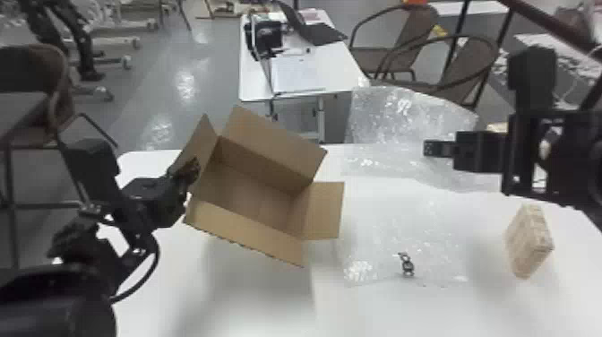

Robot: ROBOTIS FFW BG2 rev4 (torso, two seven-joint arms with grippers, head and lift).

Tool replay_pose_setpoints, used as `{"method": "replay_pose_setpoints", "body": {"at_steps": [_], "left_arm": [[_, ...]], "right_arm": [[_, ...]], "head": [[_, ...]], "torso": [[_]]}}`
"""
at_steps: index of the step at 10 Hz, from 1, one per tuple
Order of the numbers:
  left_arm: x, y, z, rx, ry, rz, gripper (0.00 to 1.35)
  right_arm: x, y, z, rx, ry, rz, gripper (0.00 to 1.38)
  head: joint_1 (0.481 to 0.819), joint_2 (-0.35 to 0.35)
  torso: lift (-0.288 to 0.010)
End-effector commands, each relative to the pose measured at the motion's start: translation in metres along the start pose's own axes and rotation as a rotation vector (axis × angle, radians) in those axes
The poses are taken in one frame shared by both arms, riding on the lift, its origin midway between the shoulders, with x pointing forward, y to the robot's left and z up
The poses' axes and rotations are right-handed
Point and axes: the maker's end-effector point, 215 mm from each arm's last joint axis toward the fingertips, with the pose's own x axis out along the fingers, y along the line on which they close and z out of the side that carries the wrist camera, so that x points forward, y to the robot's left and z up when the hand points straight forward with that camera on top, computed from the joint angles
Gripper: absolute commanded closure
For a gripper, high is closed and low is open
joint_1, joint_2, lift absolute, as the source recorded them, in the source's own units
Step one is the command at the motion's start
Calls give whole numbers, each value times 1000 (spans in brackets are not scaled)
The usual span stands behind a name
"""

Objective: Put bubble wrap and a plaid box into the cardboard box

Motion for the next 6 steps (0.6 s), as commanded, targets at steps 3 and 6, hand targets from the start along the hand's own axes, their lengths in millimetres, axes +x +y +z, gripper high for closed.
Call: {"method": "replay_pose_setpoints", "body": {"at_steps": [3,6], "left_arm": [[4,-3,3,7,-4,2,1220],[7,-7,4,23,-1,-2,1220]], "right_arm": [[11,89,31,-26,-60,218,1046],[51,142,6,6,14,343,1047]], "head": [[600,114],[584,170]], "torso": [[-109],[-109]]}}
